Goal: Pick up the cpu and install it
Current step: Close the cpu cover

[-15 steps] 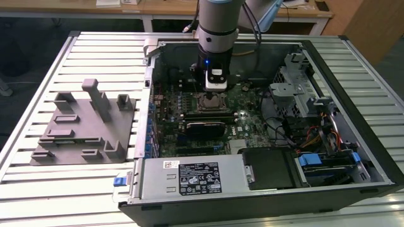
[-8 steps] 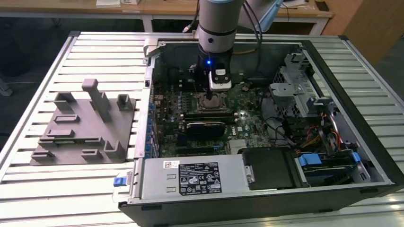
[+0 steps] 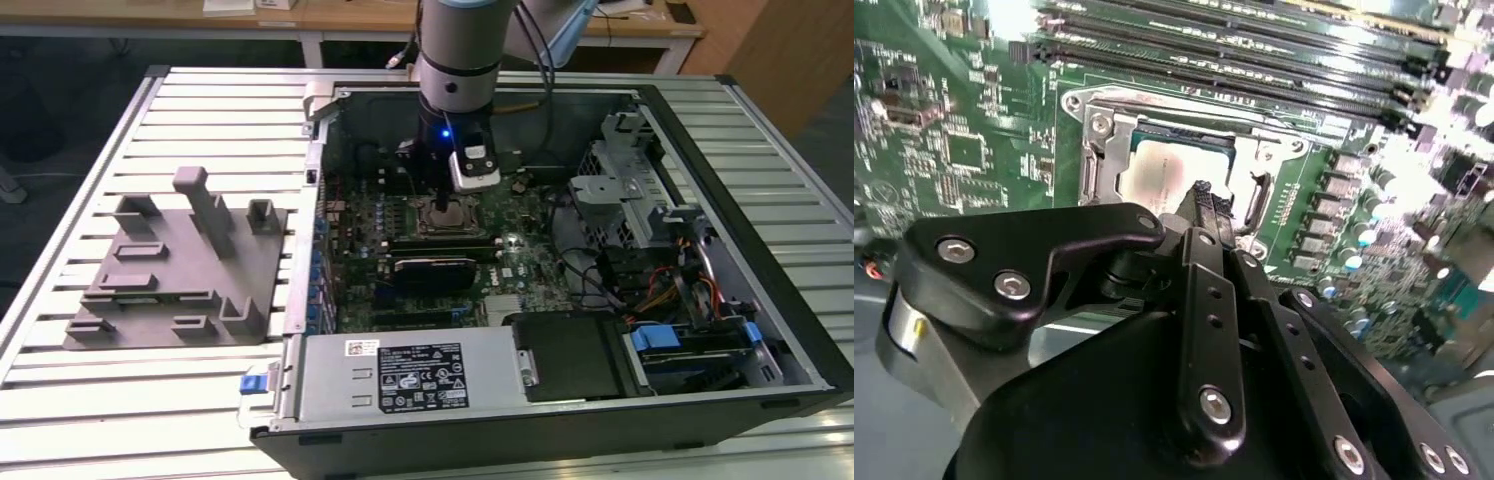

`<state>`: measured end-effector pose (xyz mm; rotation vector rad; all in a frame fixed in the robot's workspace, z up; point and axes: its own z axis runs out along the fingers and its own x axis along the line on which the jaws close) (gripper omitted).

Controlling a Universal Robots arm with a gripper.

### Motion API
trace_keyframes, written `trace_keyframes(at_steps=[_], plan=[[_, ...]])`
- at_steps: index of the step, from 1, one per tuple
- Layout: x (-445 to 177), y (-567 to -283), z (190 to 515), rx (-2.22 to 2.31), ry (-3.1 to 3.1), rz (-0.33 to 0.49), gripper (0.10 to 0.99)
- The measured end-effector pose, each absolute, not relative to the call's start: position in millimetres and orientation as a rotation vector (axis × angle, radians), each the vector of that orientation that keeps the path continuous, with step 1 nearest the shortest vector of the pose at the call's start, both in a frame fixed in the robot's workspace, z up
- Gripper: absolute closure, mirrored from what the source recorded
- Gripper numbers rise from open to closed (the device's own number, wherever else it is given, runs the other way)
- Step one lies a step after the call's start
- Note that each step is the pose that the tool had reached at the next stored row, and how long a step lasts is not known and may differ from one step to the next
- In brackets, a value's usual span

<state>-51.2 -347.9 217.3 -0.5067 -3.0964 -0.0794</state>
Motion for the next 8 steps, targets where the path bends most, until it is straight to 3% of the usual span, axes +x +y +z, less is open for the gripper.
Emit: trace_keyframes(at_steps=[8], plan=[[-42.2, -347.9, 216.2, -0.403, -3.110, -0.079, 0.980]])
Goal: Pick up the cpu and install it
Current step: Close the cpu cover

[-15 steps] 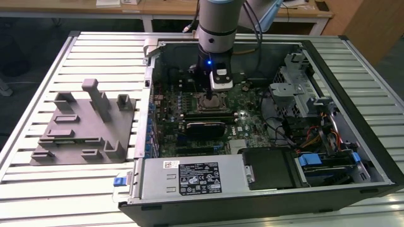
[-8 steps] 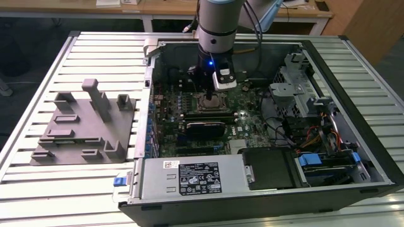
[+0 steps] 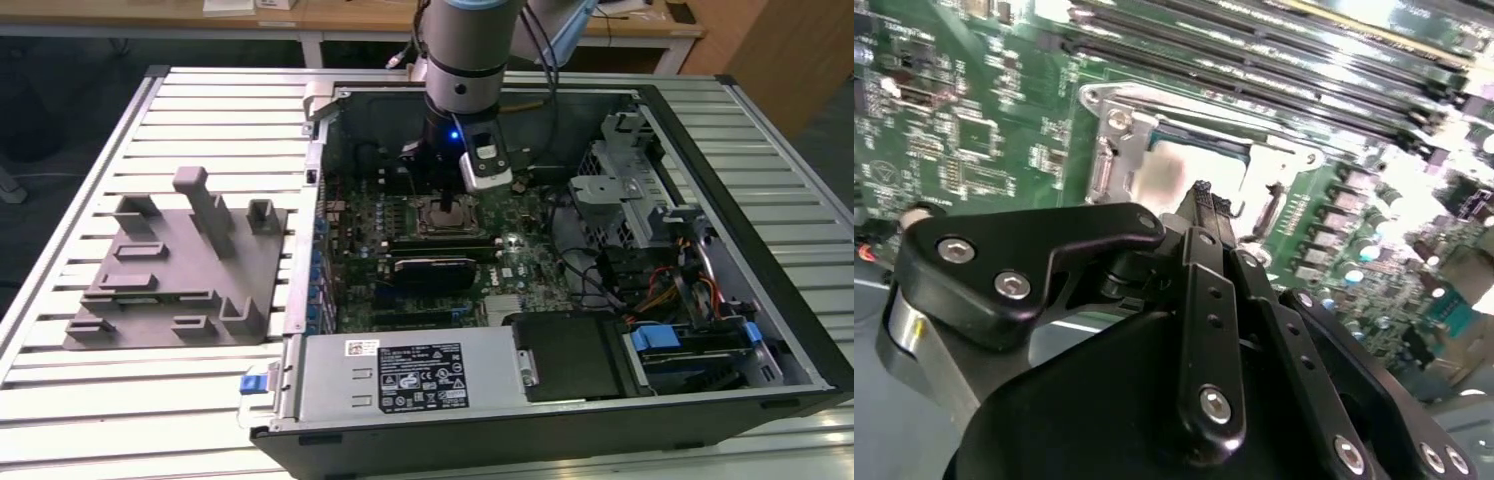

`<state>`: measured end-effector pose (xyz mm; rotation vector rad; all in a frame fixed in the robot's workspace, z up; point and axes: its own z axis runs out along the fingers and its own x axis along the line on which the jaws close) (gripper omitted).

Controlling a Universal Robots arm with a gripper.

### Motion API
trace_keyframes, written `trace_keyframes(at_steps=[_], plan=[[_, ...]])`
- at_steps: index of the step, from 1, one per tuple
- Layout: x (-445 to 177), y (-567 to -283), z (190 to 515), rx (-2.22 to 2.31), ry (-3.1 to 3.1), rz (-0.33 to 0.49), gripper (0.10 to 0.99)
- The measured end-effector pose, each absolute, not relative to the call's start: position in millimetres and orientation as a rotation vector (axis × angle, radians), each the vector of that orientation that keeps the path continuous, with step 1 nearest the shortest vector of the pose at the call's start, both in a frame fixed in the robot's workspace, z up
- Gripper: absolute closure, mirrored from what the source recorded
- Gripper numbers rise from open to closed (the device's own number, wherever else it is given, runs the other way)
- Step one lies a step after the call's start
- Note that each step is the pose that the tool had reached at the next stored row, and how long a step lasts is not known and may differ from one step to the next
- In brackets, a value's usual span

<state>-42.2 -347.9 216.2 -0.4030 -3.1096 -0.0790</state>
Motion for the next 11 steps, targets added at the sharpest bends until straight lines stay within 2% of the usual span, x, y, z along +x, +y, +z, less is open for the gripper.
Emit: trace_keyframes(at_steps=[11], plan=[[-38.3, -348.5, 214.6, -0.229, -3.124, -0.088, 0.980]])
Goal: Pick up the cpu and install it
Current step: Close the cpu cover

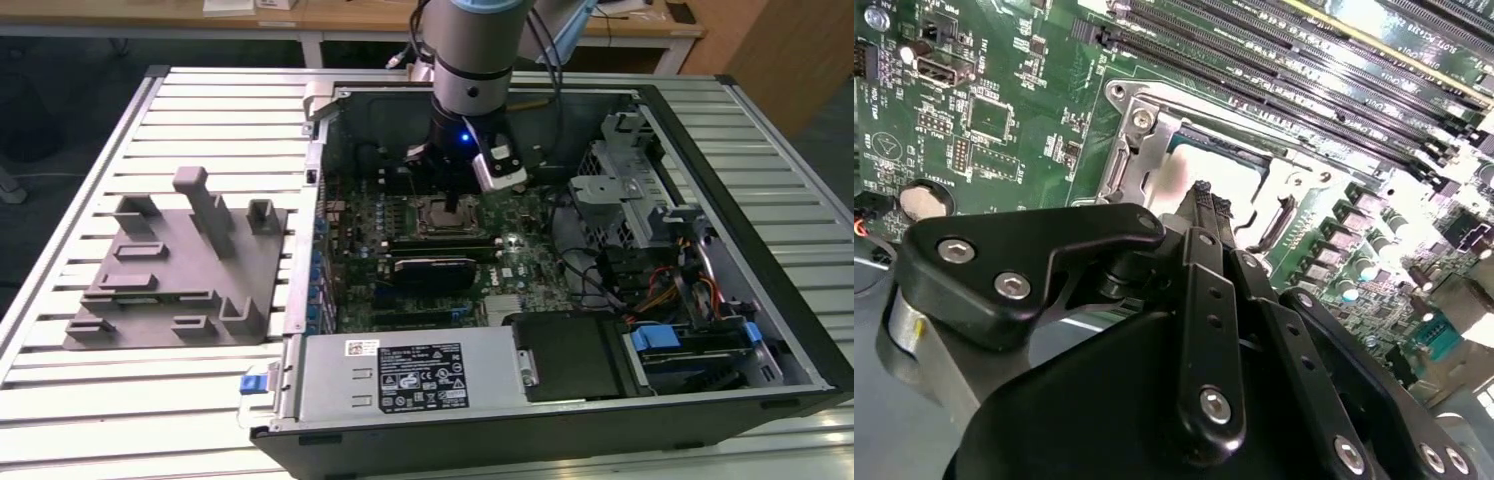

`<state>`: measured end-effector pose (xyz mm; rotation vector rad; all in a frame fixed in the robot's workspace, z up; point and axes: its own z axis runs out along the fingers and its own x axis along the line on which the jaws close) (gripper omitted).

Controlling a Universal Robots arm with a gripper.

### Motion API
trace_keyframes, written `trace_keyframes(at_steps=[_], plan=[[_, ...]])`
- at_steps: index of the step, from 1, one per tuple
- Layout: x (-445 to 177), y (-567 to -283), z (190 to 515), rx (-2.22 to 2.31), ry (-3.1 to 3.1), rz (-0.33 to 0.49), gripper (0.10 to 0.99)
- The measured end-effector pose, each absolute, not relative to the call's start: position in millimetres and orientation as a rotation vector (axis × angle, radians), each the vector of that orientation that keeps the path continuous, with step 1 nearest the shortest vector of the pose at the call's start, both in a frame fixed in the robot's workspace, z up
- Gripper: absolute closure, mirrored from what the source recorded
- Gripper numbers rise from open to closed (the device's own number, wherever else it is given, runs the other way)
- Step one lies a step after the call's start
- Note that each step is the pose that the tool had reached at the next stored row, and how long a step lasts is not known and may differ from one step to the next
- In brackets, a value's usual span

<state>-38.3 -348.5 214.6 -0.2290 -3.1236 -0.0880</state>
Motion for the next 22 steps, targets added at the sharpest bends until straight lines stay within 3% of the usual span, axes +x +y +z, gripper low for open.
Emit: trace_keyframes(at_steps=[22], plan=[[-41.2, -348.7, 256.1, -0.229, -3.124, -0.087, 0.980]])
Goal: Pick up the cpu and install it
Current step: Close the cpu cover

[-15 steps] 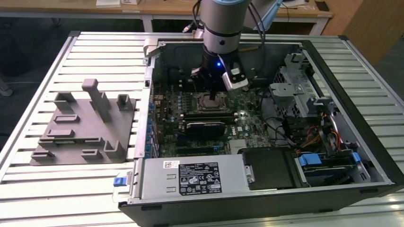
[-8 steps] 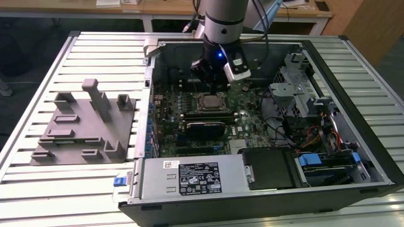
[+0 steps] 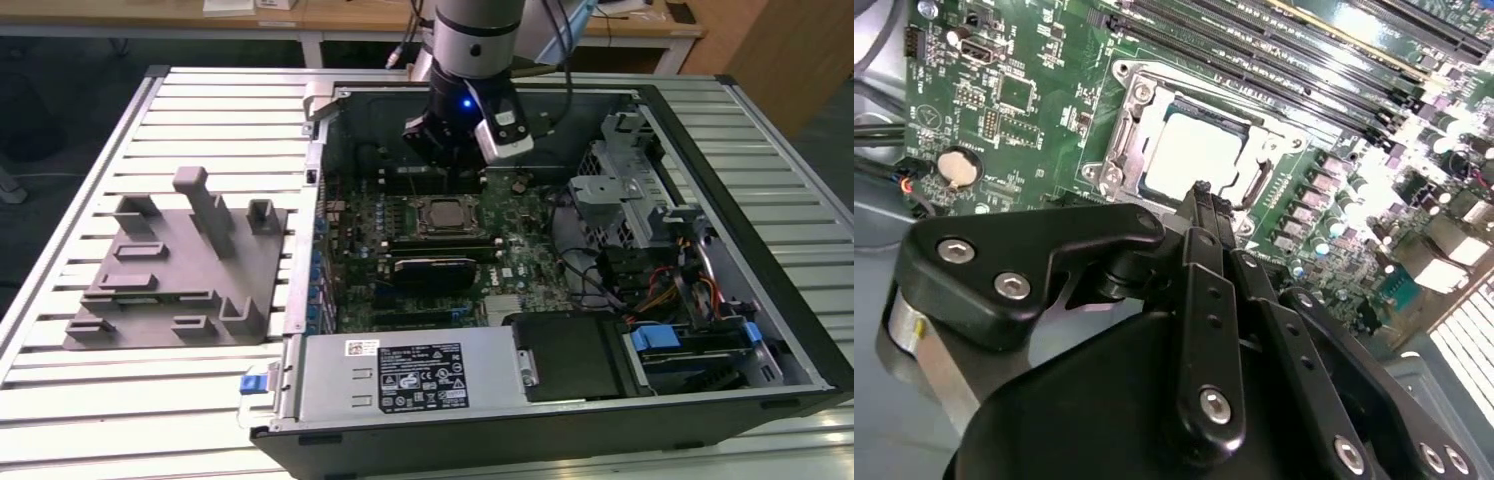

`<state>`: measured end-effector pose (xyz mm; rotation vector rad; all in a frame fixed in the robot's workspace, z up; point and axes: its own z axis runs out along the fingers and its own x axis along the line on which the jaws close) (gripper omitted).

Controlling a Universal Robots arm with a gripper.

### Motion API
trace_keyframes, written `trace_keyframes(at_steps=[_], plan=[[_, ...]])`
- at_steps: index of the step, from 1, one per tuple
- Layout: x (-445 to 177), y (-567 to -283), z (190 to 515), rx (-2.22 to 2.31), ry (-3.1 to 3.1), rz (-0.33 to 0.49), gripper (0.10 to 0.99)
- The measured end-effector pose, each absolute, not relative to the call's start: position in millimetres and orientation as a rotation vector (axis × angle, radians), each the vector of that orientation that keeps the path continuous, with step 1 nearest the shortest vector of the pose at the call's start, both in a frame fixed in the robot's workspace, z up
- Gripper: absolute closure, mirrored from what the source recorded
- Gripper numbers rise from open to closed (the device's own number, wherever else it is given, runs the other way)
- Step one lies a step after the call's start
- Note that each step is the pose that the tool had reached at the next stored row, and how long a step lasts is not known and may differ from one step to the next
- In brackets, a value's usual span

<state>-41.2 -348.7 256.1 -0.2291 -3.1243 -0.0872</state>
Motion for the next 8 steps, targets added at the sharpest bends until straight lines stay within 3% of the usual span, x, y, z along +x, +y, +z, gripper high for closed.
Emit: trace_keyframes(at_steps=[8], plan=[[-46.6, -348.7, 257.8, -0.229, -3.125, -0.087, 0.980]])
